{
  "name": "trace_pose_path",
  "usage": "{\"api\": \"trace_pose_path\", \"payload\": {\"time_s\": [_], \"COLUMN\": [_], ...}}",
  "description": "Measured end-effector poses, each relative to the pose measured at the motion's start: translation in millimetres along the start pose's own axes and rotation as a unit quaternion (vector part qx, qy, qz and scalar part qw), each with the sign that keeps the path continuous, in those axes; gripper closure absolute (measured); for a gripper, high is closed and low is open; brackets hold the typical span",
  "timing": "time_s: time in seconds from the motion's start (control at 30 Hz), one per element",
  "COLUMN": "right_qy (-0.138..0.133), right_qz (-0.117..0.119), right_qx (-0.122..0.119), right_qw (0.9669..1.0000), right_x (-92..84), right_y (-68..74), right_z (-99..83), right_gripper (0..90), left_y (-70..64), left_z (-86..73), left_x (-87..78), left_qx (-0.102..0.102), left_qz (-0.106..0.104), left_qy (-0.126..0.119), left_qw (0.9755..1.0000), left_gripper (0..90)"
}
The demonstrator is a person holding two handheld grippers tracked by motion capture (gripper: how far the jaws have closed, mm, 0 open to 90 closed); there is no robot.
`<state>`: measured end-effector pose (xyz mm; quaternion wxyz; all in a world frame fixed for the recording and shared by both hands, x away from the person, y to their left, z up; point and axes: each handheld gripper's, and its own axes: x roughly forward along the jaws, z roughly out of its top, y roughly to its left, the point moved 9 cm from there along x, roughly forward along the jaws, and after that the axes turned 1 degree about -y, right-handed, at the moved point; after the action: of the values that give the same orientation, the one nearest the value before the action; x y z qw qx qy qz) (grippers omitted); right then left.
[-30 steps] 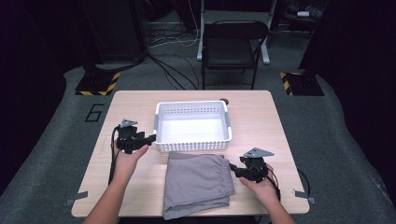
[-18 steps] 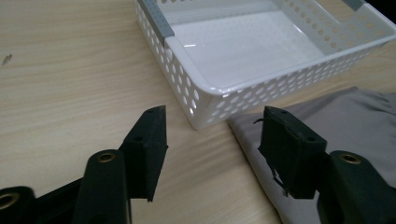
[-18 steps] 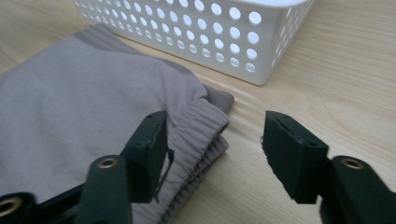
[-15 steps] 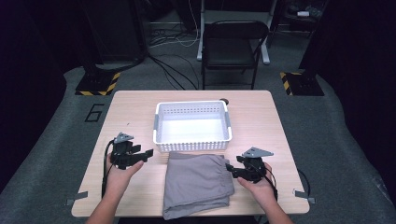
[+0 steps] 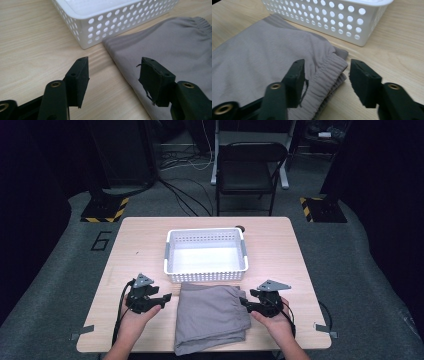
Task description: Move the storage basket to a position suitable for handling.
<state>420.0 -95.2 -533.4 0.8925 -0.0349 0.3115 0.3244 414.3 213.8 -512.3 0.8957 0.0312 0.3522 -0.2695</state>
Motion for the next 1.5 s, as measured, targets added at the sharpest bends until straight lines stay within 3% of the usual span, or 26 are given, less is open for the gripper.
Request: {"api": "trace_pose_path", "payload": {"time_s": [0.2, 0.4, 0.5, 0.63, 0.67, 0.73, 0.87, 0.9, 0.93, 0.97, 1.0, 1.07, 1.2, 1.3, 1.5], "right_qy": [0.006, 0.014, 0.019, 0.035, 0.040, 0.044, 0.051, 0.055, 0.055, 0.055, 0.056, 0.054, 0.055, 0.054, 0.059], "right_qz": [-0.006, -0.018, -0.011, -0.008, -0.003, 0.002, -0.002, 0.005, 0.005, 0.007, 0.006, 0.007, 0.007, 0.003, 0.005], "right_qx": [0.001, 0.004, 0.017, 0.014, 0.017, 0.019, 0.005, 0.001, 0.001, -0.005, -0.003, -0.015, -0.007, -0.003, -0.002], "right_qw": [1.0000, 0.9997, 0.9996, 0.9993, 0.9991, 0.9988, 0.9987, 0.9985, 0.9985, 0.9984, 0.9984, 0.9984, 0.9984, 0.9985, 0.9982], "right_x": [-0.2, -1.7, -1.3, 2.3, 2.8, 3.9, 6.7, 7.9, 7.9, 8.5, 9.4, 10.3, 10.1, 9.3, 10.3], "right_y": [3.1, 3.4, 3.4, 4.9, 6.0, 6.3, 6.0, 8.0, 8.0, 8.3, 11.1, 9.6, 6.7, 5.8, 6.6], "right_z": [-2.4, -4.4, -7.1, -10.6, -11.2, -12.2, -14.3, -15.2, -15.2, -15.6, -17.2, -17.1, -18.9, -18.6, -20.7], "right_gripper": [48.1, 51.1, 53.3, 54.0, 53.9, 54.0, 55.3, 56.8, 56.8, 56.7, 55.4, 54.8, 53.0, 52.7, 50.7], "left_y": [-12.1, -18.4, -20.4, -19.5, -19.9, -24.5, -27.9, -26.9, -28.1, -26.8, -26.3, -25.5, -26.8, -30.0, -38.4], "left_z": [-13.1, -27.4, -32.5, -36.4, -37.8, -36.3, -36.9, -37.6, -37.5, -39.1, -38.8, -39.5, -37.8, -37.1, -42.3], "left_x": [3.8, 13.3, 19.1, 24.8, 24.4, 28.8, 33.0, 32.9, 33.6, 32.4, 32.2, 31.7, 33.1, 34.2, 43.8], "left_qx": [0.007, -0.008, -0.012, -0.016, -0.017, -0.045, -0.043, -0.029, -0.032, -0.011, -0.004, 0.001, -0.023, -0.033, -0.019], "left_qz": [-0.007, -0.004, -0.006, -0.002, -0.010, -0.018, -0.020, -0.019, -0.018, -0.023, -0.022, -0.023, -0.024, -0.033, -0.025], "left_qy": [0.004, 0.018, 0.026, 0.032, 0.041, 0.031, 0.037, 0.043, 0.040, 0.050, 0.047, 0.048, 0.031, 0.034, 0.051], "left_qw": [0.9999, 0.9998, 0.9996, 0.9994, 0.9990, 0.9983, 0.9982, 0.9985, 0.9985, 0.9984, 0.9986, 0.9986, 0.9990, 0.9984, 0.9982], "left_gripper": [45.0, 45.9, 46.9, 48.2, 48.3, 48.1, 46.5, 46.5, 46.5, 46.5, 46.5, 46.5, 43.0, 39.7, 31.8]}}
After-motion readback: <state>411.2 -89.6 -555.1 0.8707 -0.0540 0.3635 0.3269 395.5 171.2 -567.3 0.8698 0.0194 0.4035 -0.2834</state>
